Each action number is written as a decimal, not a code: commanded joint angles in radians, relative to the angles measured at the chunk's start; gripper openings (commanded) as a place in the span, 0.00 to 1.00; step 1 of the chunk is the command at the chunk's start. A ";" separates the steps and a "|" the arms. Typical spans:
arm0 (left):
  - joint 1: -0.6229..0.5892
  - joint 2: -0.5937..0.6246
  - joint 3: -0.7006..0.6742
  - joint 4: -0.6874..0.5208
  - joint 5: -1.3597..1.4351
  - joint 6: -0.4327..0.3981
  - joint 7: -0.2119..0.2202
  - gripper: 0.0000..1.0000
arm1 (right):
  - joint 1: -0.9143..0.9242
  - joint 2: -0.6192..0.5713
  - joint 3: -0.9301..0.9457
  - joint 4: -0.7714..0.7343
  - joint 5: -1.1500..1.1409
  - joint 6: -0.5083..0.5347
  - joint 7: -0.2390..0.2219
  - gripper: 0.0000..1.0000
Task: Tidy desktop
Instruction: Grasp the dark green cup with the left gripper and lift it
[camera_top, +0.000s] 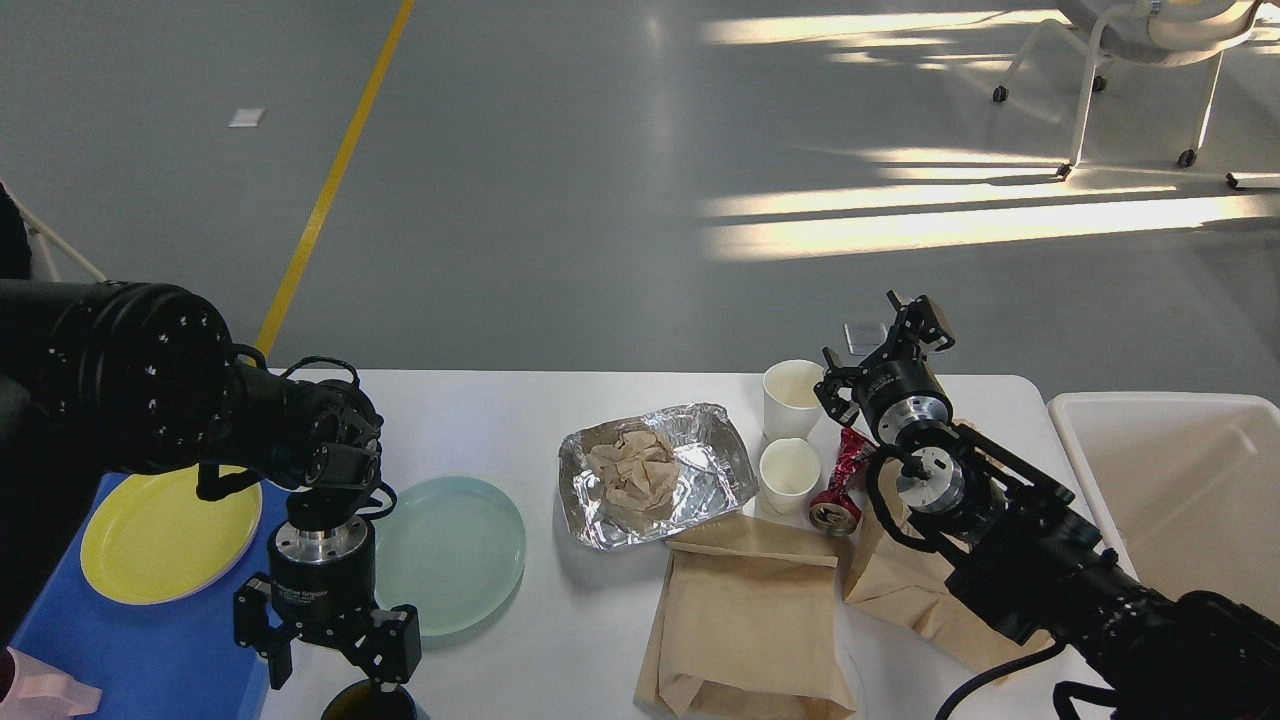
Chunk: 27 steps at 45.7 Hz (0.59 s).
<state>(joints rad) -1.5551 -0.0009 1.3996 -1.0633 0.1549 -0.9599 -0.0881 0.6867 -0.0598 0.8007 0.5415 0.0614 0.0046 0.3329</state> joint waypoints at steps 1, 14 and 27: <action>0.015 -0.001 -0.001 0.013 0.000 0.000 0.001 0.94 | 0.001 0.000 0.000 0.000 0.000 0.000 0.000 1.00; 0.044 -0.033 -0.001 0.062 -0.003 0.000 -0.004 0.83 | -0.001 0.000 0.000 0.000 0.000 0.000 0.000 1.00; 0.061 -0.034 -0.004 0.079 -0.008 0.000 -0.001 0.53 | -0.001 0.000 0.000 0.000 0.000 0.000 0.000 1.00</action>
<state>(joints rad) -1.5002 -0.0353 1.3967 -0.9940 0.1484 -0.9599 -0.0920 0.6868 -0.0598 0.8007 0.5415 0.0614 0.0046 0.3329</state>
